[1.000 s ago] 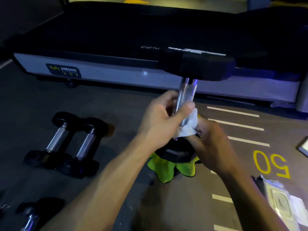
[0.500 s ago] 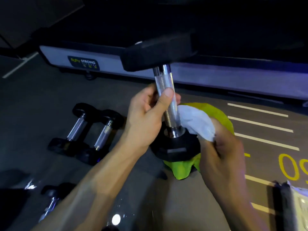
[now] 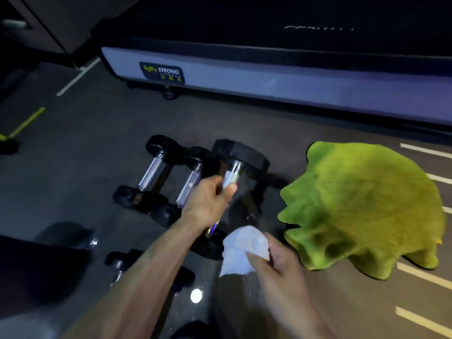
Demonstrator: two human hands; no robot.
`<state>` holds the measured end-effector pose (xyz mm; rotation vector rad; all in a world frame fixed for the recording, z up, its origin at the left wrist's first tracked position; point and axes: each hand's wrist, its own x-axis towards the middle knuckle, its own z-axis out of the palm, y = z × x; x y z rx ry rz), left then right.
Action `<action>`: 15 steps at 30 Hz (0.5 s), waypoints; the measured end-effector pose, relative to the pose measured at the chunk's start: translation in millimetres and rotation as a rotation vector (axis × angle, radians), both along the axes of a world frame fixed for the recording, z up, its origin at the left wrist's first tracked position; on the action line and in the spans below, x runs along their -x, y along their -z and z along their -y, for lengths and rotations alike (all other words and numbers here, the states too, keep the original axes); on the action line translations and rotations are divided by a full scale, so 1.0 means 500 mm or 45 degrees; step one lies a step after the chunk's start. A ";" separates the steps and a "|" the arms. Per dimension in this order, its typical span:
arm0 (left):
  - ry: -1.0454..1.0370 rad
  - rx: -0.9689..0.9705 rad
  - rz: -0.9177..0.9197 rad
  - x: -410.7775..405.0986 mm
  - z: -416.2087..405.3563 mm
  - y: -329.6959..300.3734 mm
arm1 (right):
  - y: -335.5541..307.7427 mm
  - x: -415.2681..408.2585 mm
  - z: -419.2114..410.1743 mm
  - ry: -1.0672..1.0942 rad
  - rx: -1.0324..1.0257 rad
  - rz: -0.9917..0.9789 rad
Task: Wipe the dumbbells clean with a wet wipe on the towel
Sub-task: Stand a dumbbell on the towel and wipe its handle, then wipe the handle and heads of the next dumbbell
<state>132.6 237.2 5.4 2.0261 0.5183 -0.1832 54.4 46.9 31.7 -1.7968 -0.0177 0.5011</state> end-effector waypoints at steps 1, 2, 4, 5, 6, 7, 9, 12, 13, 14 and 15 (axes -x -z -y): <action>0.003 -0.034 -0.041 0.002 -0.001 0.029 | 0.014 0.000 0.001 0.006 0.032 -0.061; 0.003 -0.075 -0.092 0.005 -0.002 0.053 | 0.027 -0.002 0.003 0.011 0.056 -0.115; -0.008 -0.104 -0.189 0.004 -0.001 0.093 | 0.048 -0.007 0.010 0.011 0.112 -0.210; -0.023 -0.084 -0.227 0.001 -0.003 0.111 | 0.056 -0.011 0.012 0.004 0.144 -0.240; -0.037 -0.070 -0.254 -0.002 -0.003 0.122 | 0.062 -0.013 0.014 0.000 0.183 -0.255; -0.041 -0.071 -0.276 -0.008 -0.005 0.130 | 0.062 -0.016 0.013 0.011 0.214 -0.270; -0.015 -0.113 -0.315 -0.021 -0.008 0.141 | 0.065 -0.023 0.012 0.066 0.229 -0.298; 0.003 -0.176 -0.374 -0.037 -0.010 0.154 | 0.055 -0.040 0.005 0.102 0.199 -0.334; 0.002 -0.200 -0.403 -0.039 -0.009 0.162 | 0.054 -0.045 0.002 0.108 0.185 -0.345; -0.011 -0.216 -0.436 -0.040 -0.007 0.168 | 0.051 -0.051 -0.002 0.117 0.174 -0.342; -0.034 -0.216 -0.465 -0.040 -0.005 0.176 | 0.050 -0.056 -0.005 0.127 0.157 -0.330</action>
